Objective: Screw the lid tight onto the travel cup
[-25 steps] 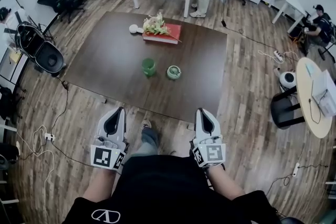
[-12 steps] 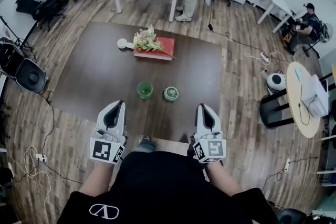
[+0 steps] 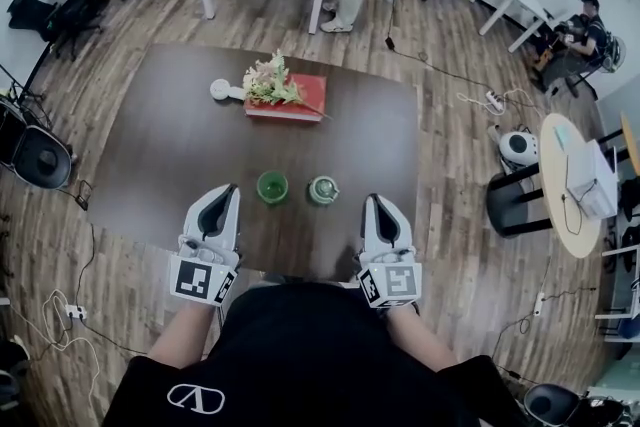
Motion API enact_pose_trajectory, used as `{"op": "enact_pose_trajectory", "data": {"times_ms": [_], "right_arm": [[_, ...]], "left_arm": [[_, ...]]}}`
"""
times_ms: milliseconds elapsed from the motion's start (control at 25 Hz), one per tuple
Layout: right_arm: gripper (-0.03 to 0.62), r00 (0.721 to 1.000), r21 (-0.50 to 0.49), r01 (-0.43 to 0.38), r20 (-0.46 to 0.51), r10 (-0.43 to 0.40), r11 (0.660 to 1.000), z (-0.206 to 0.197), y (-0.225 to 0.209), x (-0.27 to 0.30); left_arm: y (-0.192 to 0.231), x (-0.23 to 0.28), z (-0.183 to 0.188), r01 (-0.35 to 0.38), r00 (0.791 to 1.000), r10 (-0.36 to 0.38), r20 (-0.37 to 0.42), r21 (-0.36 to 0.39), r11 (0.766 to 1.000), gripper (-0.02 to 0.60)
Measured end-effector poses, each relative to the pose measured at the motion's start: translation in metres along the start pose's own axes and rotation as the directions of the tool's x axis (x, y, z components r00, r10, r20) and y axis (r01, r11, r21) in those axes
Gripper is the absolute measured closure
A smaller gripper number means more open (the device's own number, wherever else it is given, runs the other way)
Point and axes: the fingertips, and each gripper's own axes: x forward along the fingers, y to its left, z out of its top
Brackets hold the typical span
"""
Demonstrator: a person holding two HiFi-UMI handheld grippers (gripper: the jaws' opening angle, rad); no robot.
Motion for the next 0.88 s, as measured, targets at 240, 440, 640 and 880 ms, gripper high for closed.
{"op": "enact_pose_trajectory", "data": {"times_ms": [240,440,640,880], "right_arm": [[0.586,0.999,0.003,-0.053,-0.013,0.053,0.999,0.002,-0.009,0.015],[0.586,0.997,0.012,-0.076,-0.02,0.076,0.997,-0.001,-0.017,0.024],[0.586,0.99,-0.002,-0.139,-0.035,0.138,0.99,-0.005,-0.014,0.029],[-0.004,0.974,-0.055,-0.227,-0.026,0.226,0.972,-0.003,0.002,0.048]], "left_arm": [[-0.017,0.017,0.003,0.017,0.999,-0.016,0.031,-0.019,1.0,0.581],[-0.016,0.027,-0.002,0.006,1.0,-0.006,0.03,0.009,1.0,0.555],[-0.023,0.04,-0.018,0.02,0.999,-0.014,-0.047,0.132,0.991,-0.006],[-0.024,0.044,-0.031,0.026,0.996,-0.015,-0.087,0.136,0.99,-0.006]]}}
